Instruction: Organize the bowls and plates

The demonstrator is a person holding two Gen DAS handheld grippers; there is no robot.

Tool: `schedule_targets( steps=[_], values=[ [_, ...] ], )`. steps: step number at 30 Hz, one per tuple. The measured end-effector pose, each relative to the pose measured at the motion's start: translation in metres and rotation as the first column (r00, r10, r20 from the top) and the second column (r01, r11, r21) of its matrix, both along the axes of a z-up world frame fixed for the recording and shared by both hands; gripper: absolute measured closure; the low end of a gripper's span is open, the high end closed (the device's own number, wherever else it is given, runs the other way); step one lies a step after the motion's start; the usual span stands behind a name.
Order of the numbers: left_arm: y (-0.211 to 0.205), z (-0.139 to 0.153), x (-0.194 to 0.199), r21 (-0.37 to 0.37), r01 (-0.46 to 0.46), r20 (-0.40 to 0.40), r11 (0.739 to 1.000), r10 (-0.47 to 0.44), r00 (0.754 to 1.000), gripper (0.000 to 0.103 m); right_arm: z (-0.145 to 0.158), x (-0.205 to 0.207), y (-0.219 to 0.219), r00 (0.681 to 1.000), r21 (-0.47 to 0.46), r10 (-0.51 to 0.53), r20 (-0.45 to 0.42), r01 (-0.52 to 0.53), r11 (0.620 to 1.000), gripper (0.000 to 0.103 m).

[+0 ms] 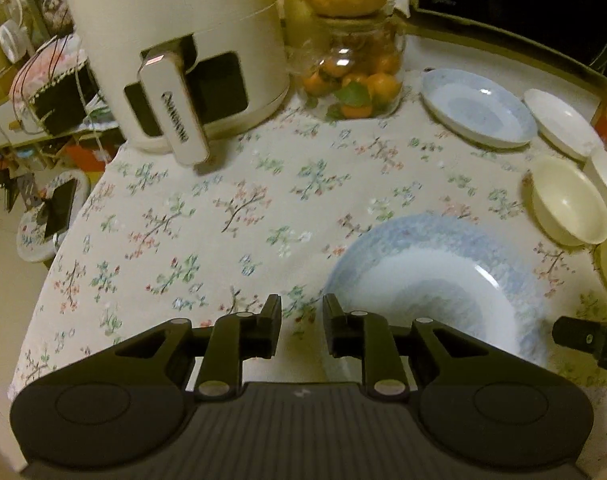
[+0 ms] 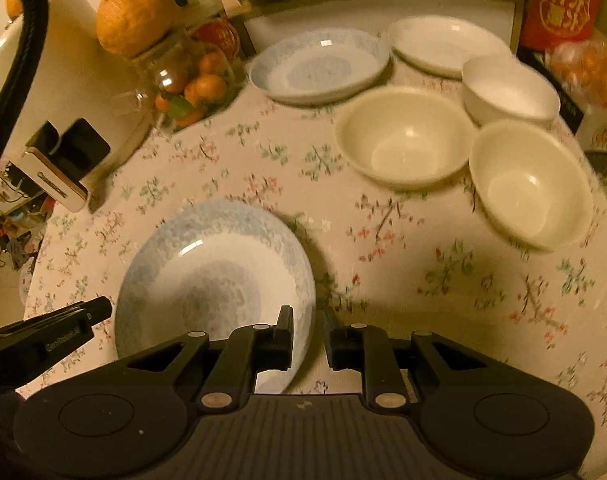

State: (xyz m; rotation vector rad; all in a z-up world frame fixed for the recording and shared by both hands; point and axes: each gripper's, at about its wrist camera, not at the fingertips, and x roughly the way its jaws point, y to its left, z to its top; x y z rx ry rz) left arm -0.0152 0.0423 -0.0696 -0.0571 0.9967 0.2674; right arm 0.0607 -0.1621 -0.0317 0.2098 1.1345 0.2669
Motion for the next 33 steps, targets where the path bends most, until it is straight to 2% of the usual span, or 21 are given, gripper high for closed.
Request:
schedule_targets(
  steps=[4,8,10,14,20,23,27,30,33],
  values=[
    [-0.006,0.009,0.010,-0.027,0.013,0.016,1.000,-0.013,1.000,0.082,0.014,0.005,-0.006,0.999,0.014,0.006,0.034,-0.007,1.000,0.085],
    [-0.006,0.021,0.030,-0.118,0.005,0.041,0.993,-0.001,0.999,0.079,0.028,0.016,-0.012,0.998,0.041,0.005,0.065,-0.008,0.999,0.085],
    [-0.008,0.027,0.040,-0.138,0.006,0.062,0.990,0.002,0.998,0.076,0.039,0.024,-0.018,0.995,0.057,-0.005,0.095,-0.001,0.998,0.084],
    [-0.008,0.036,0.064,-0.192,0.021,0.110,0.981,0.000,0.994,0.065,0.058,0.041,-0.036,0.988,0.079,-0.038,0.148,0.027,0.997,0.073],
    [-0.011,0.036,0.093,-0.239,0.039,0.167,0.970,0.001,0.986,0.048,0.070,0.070,-0.073,0.979,0.133,-0.133,0.153,0.113,0.985,0.058],
    [-0.014,0.028,0.108,-0.278,0.034,0.162,0.960,0.012,0.987,0.045,0.067,0.086,-0.088,0.973,0.146,-0.178,0.145,0.157,0.977,0.050],
    [-0.015,0.022,0.126,-0.318,0.016,0.170,0.948,0.041,0.985,0.044,0.055,0.108,-0.097,0.969,0.182,-0.223,0.109,0.201,0.963,0.047],
    [-0.021,0.021,0.140,-0.309,0.025,0.205,0.951,0.041,0.978,0.038,0.043,0.122,-0.098,0.968,0.213,-0.236,0.083,0.214,0.953,0.044],
    [-0.028,0.017,0.153,-0.294,0.037,0.223,0.955,0.031,0.974,0.038,0.037,0.134,-0.100,0.969,0.220,-0.238,0.071,0.217,0.951,0.043]
  ],
)
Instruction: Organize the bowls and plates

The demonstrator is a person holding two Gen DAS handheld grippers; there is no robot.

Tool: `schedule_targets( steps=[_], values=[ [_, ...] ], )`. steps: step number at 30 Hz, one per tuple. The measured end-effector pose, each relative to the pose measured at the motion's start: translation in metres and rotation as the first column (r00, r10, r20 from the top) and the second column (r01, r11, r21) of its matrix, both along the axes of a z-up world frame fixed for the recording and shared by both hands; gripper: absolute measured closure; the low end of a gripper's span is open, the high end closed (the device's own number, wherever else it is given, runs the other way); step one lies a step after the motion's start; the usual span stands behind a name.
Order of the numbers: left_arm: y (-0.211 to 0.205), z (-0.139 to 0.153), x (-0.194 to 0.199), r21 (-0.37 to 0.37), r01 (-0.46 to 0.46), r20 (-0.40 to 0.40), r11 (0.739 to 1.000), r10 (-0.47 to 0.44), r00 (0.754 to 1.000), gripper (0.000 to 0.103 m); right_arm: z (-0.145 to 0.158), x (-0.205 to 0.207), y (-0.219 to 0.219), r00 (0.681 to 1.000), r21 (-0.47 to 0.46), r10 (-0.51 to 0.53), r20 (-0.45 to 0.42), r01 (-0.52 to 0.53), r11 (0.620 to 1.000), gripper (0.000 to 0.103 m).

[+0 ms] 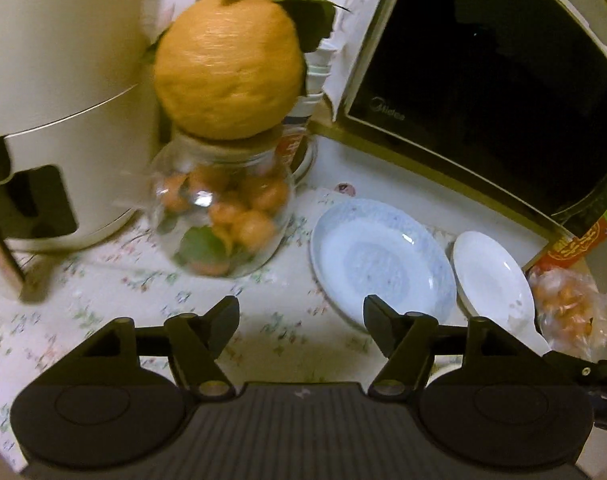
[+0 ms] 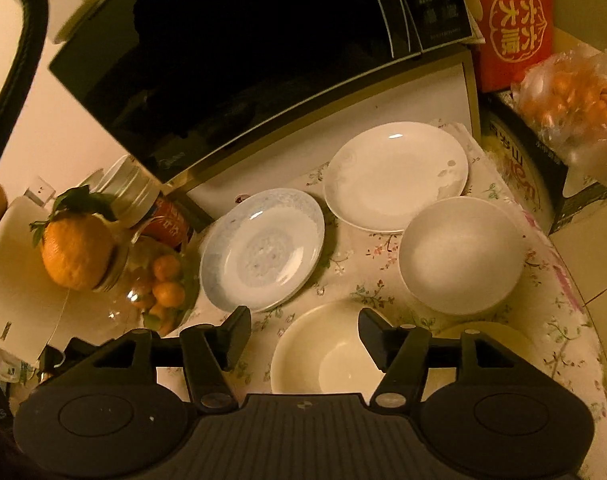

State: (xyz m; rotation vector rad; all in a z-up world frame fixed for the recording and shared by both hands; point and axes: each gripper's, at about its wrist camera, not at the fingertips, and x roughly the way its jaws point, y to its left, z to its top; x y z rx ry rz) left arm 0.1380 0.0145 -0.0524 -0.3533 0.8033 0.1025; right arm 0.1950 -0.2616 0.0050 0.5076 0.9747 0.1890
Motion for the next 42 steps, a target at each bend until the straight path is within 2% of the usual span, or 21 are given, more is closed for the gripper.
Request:
schedule_targets(
  steps=[10,16,21,25,29,32,37,42],
  values=[
    [-0.011,-0.021,0.035,0.008,0.008,-0.012,1.000,-0.008,1.000,0.040,-0.026,0.040,0.016,1.000,-0.022,-0.015,-0.026,0.014,1.000,0.043],
    [-0.009,-0.037,0.053,-0.005,0.001,-0.046,1.000,-0.001,0.999,0.048,-0.045,0.060,0.026,0.996,0.030,-0.034,-0.082,0.037,0.999,0.043],
    [-0.008,-0.047,0.063,-0.021,-0.009,-0.057,1.000,0.008,0.998,0.050,-0.059,0.071,0.038,0.992,0.005,-0.047,-0.113,0.048,0.999,0.043],
    [-0.009,-0.052,0.068,-0.018,0.002,-0.064,1.000,-0.003,0.998,0.053,-0.069,0.077,0.042,0.989,0.001,-0.060,-0.134,0.060,0.998,0.046],
    [-0.008,-0.060,0.075,-0.039,0.005,-0.076,0.999,-0.008,0.997,0.060,-0.075,0.083,0.045,0.987,-0.001,-0.074,-0.146,0.075,0.997,0.048],
    [-0.005,-0.063,0.078,-0.052,0.001,-0.075,0.999,-0.005,0.997,0.064,-0.082,0.086,0.047,0.982,0.006,-0.089,-0.164,0.091,0.996,0.056],
    [-0.003,-0.070,0.083,-0.067,0.001,-0.079,0.998,-0.006,0.997,0.068,-0.088,0.090,0.049,0.981,-0.019,-0.106,-0.161,0.104,0.994,0.062],
    [-0.003,-0.075,0.087,-0.078,0.001,-0.071,0.997,-0.006,0.997,0.073,-0.094,0.093,0.050,0.978,-0.008,-0.128,-0.164,0.129,0.992,0.063]
  ],
)
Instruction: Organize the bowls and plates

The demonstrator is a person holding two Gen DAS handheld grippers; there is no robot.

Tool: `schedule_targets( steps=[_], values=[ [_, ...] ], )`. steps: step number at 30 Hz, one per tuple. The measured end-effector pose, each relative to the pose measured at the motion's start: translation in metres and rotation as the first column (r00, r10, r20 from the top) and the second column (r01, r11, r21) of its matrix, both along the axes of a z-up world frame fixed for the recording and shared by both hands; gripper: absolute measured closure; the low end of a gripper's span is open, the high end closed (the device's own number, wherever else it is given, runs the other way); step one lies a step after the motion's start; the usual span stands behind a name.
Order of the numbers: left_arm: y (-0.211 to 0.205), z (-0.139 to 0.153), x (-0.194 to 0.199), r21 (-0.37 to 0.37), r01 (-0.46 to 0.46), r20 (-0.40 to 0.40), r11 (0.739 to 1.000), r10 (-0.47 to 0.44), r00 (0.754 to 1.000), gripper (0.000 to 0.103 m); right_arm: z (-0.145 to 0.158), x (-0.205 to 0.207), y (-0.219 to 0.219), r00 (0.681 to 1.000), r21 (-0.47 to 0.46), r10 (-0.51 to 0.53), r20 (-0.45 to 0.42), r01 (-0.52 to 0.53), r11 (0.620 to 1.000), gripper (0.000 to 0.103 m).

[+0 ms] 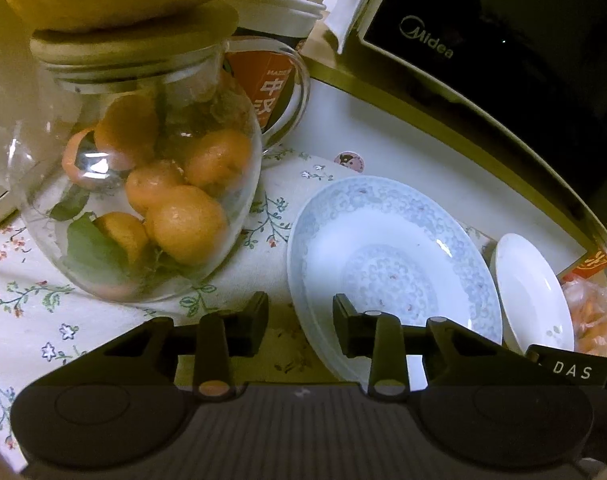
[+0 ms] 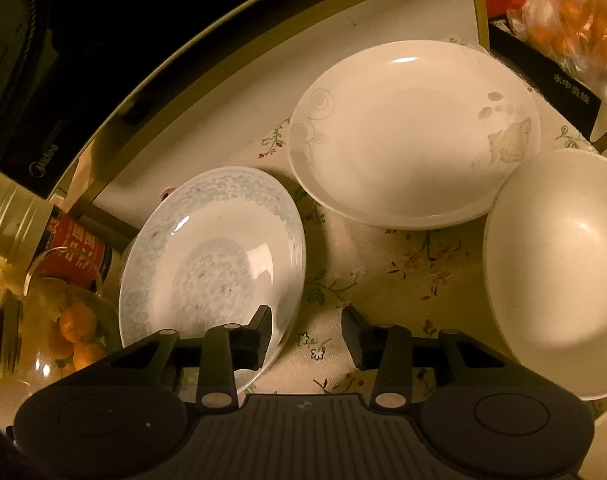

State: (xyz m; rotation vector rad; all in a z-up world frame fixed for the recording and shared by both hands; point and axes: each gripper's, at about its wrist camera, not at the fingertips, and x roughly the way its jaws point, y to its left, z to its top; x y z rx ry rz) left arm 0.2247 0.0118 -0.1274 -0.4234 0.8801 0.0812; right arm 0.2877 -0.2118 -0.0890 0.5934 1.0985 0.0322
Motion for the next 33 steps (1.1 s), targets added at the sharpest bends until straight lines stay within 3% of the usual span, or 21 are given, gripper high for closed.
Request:
schedule_targets(
  steps=[9,14,20,33],
  values=[
    [0.000,-0.004,0.005,-0.016,0.013,0.012,1.000,-0.013,1.000,0.085,-0.001,0.003,0.007,1.000,0.003,-0.001,0.022,0.001,1.000,0.071],
    [0.000,-0.004,0.006,-0.005,0.012,0.020,1.000,-0.012,1.000,0.089,-0.004,0.004,0.010,0.999,0.001,0.000,0.033,0.000,1.000,0.089],
    [0.001,0.000,0.004,0.034,0.040,0.040,0.999,-0.041,0.998,0.092,-0.002,0.001,0.013,0.999,-0.005,-0.021,0.035,0.022,1.000,0.091],
    [-0.002,0.021,-0.011,0.022,0.043,0.052,0.999,-0.044,0.998,0.094,0.019,-0.011,0.001,1.000,0.056,-0.014,0.002,0.014,0.998,0.090]
  ],
)
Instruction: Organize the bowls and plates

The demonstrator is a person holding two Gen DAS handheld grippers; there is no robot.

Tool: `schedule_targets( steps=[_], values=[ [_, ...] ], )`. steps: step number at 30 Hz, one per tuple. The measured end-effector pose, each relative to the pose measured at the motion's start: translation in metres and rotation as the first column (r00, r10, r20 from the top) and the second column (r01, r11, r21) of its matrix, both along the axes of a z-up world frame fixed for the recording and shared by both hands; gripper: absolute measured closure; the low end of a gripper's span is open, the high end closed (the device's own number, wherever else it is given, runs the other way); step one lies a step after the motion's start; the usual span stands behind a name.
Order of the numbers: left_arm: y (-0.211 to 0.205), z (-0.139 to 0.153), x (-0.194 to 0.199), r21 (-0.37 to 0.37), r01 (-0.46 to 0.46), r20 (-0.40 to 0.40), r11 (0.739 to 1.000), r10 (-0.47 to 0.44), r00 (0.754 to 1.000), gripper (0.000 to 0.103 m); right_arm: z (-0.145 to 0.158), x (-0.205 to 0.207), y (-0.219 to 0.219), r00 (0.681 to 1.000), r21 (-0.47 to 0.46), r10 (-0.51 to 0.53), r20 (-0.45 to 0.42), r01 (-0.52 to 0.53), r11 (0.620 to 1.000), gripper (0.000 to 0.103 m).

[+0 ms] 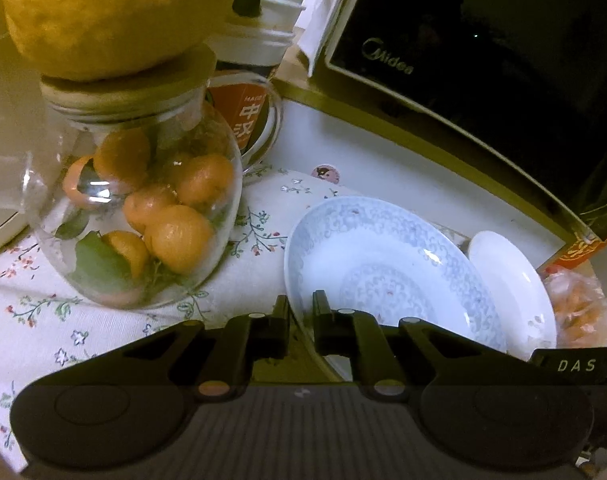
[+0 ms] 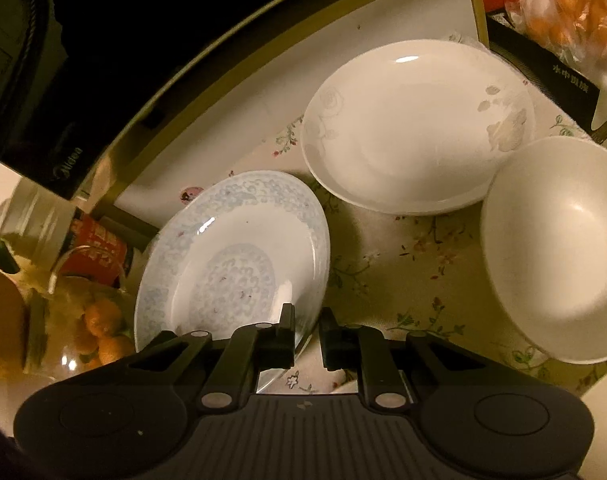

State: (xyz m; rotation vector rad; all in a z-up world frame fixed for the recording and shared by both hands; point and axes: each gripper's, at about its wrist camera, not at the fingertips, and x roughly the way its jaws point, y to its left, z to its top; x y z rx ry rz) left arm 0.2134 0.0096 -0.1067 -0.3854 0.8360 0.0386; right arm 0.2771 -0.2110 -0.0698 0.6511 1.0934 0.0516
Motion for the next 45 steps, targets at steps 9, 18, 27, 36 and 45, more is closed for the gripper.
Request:
schedule_targets(
  steps=[9,18,27,36,45],
  values=[
    [-0.002,0.025,-0.030,-0.001,-0.013,0.021,1.000,0.013,1.000,0.093,0.023,-0.020,-0.013,0.999,0.037,0.030,0.045,-0.032,0.999,0.090],
    [0.000,0.046,-0.069,-0.041,-0.059,0.055,0.997,0.061,0.997,0.093,0.049,-0.052,-0.018,0.991,0.037,0.086,0.107,-0.090,0.995,0.090],
    [0.000,0.058,-0.105,-0.048,-0.074,0.087,0.996,0.078,0.993,0.093,0.064,-0.089,-0.025,0.982,0.038,0.122,0.144,-0.129,0.991,0.090],
    [0.003,0.071,-0.139,-0.082,-0.066,0.108,0.994,0.075,0.991,0.093,0.081,-0.116,-0.029,0.966,0.012,0.174,0.192,-0.180,0.984,0.089],
    [0.016,0.084,-0.173,-0.111,-0.072,0.120,0.991,0.085,0.989,0.094,0.086,-0.139,-0.024,0.952,0.011,0.223,0.210,-0.230,0.973,0.089]
  ],
)
